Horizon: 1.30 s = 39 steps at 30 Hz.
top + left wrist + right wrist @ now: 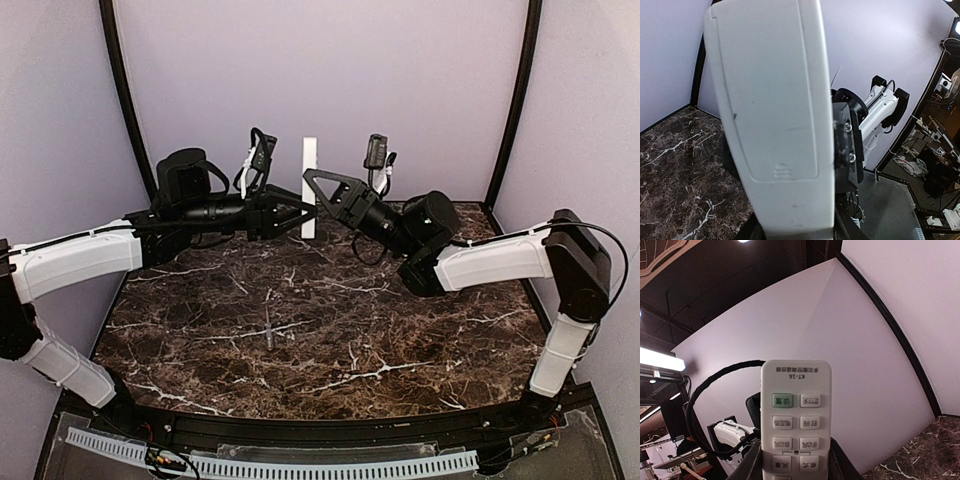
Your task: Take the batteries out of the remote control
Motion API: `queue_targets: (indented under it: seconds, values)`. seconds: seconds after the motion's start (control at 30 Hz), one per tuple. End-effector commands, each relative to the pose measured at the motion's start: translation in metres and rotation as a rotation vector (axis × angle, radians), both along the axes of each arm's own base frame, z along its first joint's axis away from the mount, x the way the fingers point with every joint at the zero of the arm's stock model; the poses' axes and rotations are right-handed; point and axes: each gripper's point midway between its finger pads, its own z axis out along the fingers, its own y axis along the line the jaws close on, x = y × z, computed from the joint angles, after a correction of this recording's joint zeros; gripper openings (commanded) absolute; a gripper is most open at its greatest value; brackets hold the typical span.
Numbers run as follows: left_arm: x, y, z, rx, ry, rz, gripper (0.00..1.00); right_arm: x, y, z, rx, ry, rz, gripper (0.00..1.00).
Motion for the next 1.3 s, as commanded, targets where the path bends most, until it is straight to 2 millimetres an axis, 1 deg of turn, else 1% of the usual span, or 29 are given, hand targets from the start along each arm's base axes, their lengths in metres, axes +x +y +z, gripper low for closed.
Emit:
queue_targets:
  seconds: [0.0,0.07,0.17,0.23,0.33,0.4,0.53,0.57,0.63,0.67,0.77,0.8,0.83,0.87,0.9,1.0,1.03,1.07,1.17,1.27]
  values:
    - [-0.003,0.000,0.010,-0.008,-0.081,-0.008,0.08,-0.016,-0.019,0.024,0.148,-0.083,0.015,0.00]
    - [-0.003,0.001,0.009,0.002,-0.082,-0.004,0.02,-0.016,-0.018,0.023,0.144,-0.084,0.016,0.00]
    - [-0.005,0.003,0.010,0.006,-0.088,-0.002,0.00,-0.016,-0.015,0.019,0.127,-0.082,0.025,0.01]
    - [-0.008,0.004,0.014,0.006,-0.098,-0.008,0.00,-0.017,-0.012,0.016,0.103,-0.078,0.033,0.13]
    - [-0.012,0.008,0.017,0.025,-0.108,-0.010,0.00,-0.014,-0.007,0.010,0.051,-0.053,0.039,0.38]
    - [-0.014,0.011,0.018,0.044,-0.122,-0.005,0.00,-0.013,-0.005,0.005,0.012,-0.035,0.039,0.50]
    - [-0.013,0.016,0.016,0.087,-0.163,0.016,0.00,-0.010,-0.007,-0.006,-0.073,-0.002,0.005,0.69]
    - [-0.013,0.017,0.012,0.103,-0.157,0.019,0.00,-0.010,-0.008,-0.008,-0.094,0.000,-0.003,0.73]
    - [-0.013,0.018,0.010,0.125,-0.163,0.022,0.00,-0.010,-0.012,-0.009,-0.133,0.007,-0.024,0.79]
    - [-0.011,0.018,0.011,0.131,-0.177,0.030,0.00,-0.010,-0.014,-0.011,-0.156,0.016,-0.035,0.82]
    - [-0.009,0.020,0.006,0.167,-0.175,0.040,0.00,-0.007,-0.022,-0.017,-0.242,0.048,-0.083,0.92]
    - [-0.007,0.021,0.007,0.178,-0.187,0.048,0.00,-0.007,-0.026,-0.017,-0.268,0.052,-0.105,0.94]
    - [-0.007,0.021,0.002,0.199,-0.176,0.047,0.00,-0.006,-0.030,-0.021,-0.305,0.069,-0.130,0.96]
    - [-0.004,0.021,0.003,0.207,-0.183,0.058,0.00,-0.004,-0.035,-0.023,-0.340,0.085,-0.159,0.98]
    - [-0.003,0.021,-0.002,0.231,-0.181,0.056,0.00,-0.003,-0.040,-0.023,-0.376,0.096,-0.188,0.98]
    - [0.003,0.023,-0.006,0.298,-0.201,0.072,0.00,0.001,-0.056,-0.030,-0.502,0.144,-0.252,0.99]
    - [0.006,0.022,-0.011,0.318,-0.200,0.075,0.00,0.002,-0.062,-0.032,-0.544,0.165,-0.270,0.99]
    - [0.010,0.023,-0.013,0.346,-0.213,0.090,0.00,0.003,-0.069,-0.030,-0.574,0.179,-0.289,0.99]
    - [0.021,0.024,-0.026,0.411,-0.227,0.119,0.00,0.004,-0.087,-0.028,-0.658,0.225,-0.338,0.99]
    - [0.032,0.027,-0.037,0.476,-0.259,0.155,0.00,0.006,-0.102,-0.024,-0.711,0.286,-0.377,0.99]
